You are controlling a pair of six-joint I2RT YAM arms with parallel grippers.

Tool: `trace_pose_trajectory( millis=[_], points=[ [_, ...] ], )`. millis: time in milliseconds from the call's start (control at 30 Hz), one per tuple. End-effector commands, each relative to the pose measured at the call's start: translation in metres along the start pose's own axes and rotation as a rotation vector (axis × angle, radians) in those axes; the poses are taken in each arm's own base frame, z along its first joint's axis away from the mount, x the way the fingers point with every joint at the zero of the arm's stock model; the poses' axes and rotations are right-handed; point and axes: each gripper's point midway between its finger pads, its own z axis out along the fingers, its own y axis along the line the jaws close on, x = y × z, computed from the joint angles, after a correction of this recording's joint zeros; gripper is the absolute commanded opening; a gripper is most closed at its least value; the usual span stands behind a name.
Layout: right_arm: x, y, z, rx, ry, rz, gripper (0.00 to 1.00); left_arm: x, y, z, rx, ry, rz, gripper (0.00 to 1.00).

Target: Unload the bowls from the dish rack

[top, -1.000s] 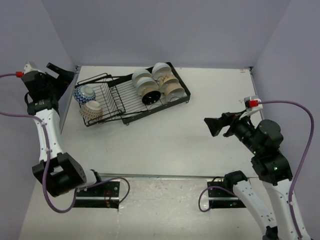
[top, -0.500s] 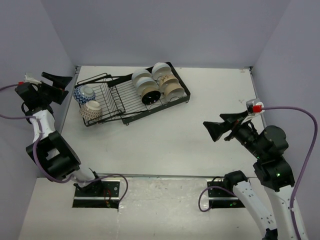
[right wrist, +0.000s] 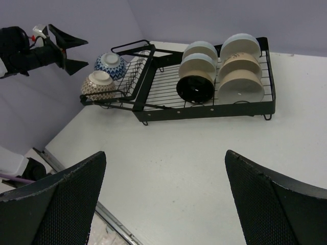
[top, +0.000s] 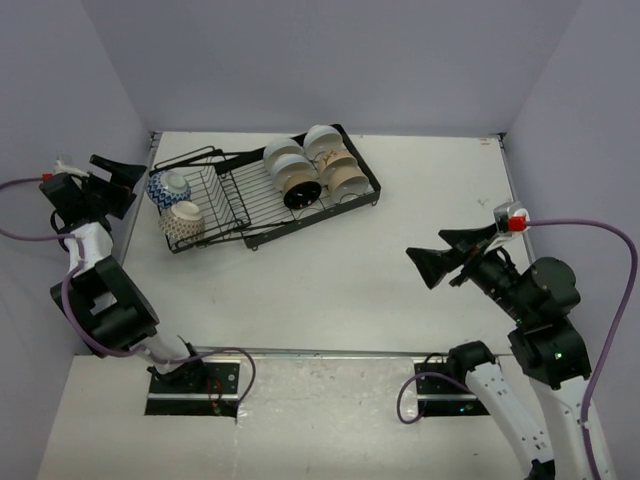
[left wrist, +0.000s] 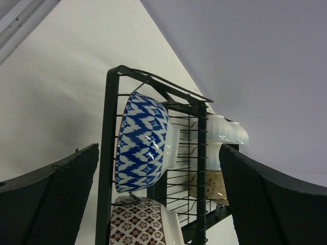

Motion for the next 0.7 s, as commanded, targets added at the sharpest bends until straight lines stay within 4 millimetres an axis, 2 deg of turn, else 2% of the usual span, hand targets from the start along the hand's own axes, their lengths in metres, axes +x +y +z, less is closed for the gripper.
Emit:
trace_pose_trajectory(
  millis=[0,200,300,433,667],
  points=[
    [-0.005,0.009,-0.001,-0.050,-0.021,-0.030,0.99,0.006,0.014,0.010,-0.030,0.010,0.001,1.00],
    [-0.005,0.008,-0.001,-0.042,-0.021,-0.030,0.99,0.022,0.018,0.025,-0.022,0.061,-0.011,1.00],
    [-0.006,0.006,0.000,-0.034,-0.022,-0.031,0.99,0.023,0.008,0.027,0.029,0.059,-0.001,0.98],
    [-0.005,0.005,0.001,-0.031,-0.017,-0.027,0.99,0.024,0.005,0.028,0.050,0.062,0.001,0.95],
    [-0.005,0.005,0.003,-0.030,-0.011,-0.027,0.99,0.020,-0.017,0.021,0.132,0.059,0.010,0.91]
  ],
)
